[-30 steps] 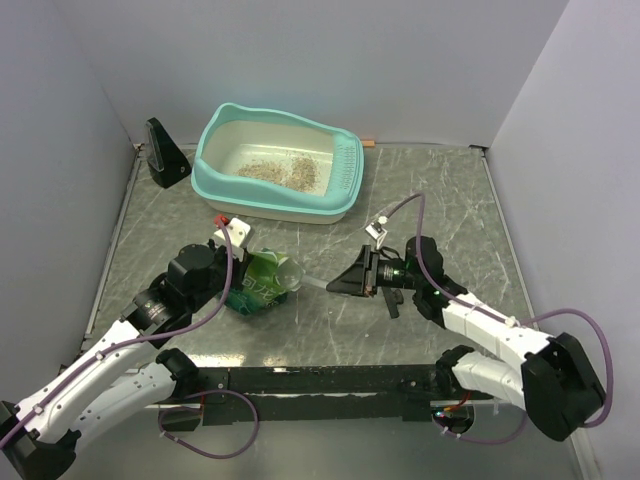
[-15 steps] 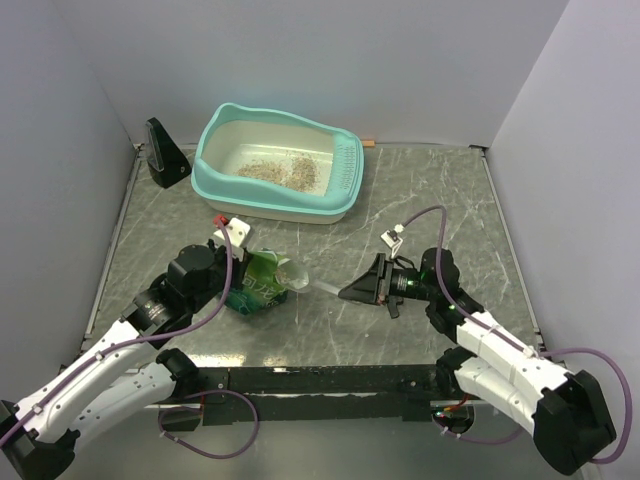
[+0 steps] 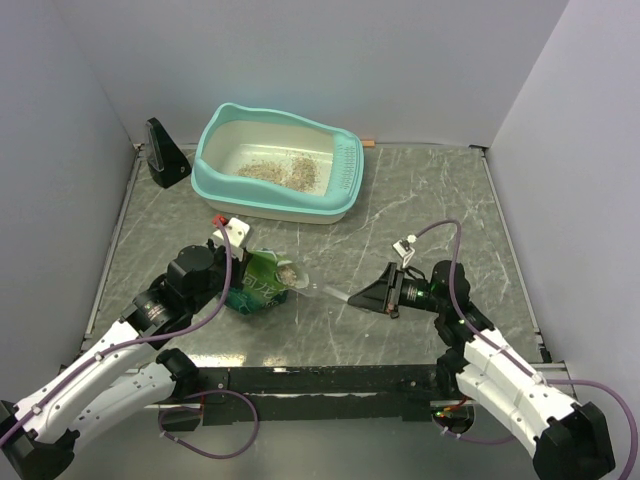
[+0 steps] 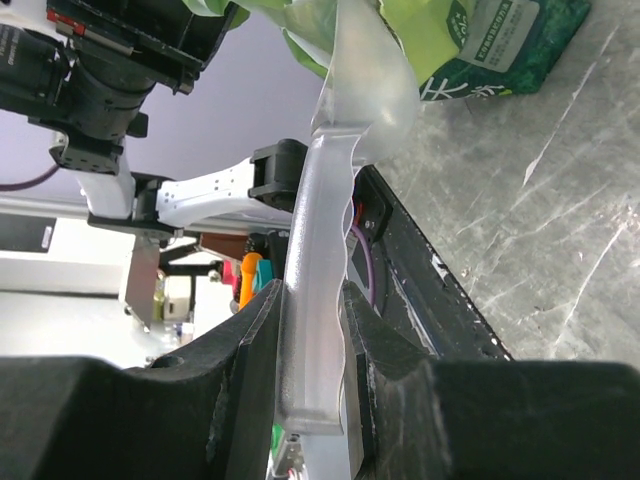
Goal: Fill the litter box with clean litter
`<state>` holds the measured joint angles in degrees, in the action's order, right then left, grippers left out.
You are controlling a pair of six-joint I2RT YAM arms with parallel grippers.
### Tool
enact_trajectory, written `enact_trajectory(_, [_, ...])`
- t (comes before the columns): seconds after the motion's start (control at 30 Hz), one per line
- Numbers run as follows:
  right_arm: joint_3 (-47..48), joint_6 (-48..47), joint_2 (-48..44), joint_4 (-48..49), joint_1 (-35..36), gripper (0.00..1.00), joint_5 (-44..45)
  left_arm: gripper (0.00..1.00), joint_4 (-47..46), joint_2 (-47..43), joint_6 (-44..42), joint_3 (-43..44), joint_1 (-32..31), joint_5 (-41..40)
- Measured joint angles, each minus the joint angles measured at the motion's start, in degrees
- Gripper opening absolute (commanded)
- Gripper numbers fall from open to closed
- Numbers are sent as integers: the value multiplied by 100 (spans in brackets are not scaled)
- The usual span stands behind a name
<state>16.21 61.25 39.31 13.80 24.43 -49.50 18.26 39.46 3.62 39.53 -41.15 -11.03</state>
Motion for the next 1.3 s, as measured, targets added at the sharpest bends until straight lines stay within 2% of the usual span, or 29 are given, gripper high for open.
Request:
enact_trajectory(0.77, [-459,721,-1650,-664,-232,0,205,1,-44,0,0,-11,-9,-98])
enact_trajectory(1.13, [-415,1137,-1996,-868,-247,0,232,1,-44,-13,0,-11,-15,-138])
enact_trajectory(1.3, [-374,1298,-1838,-518,-247,0,293,1,-44,-33,0,-11,-20,-173])
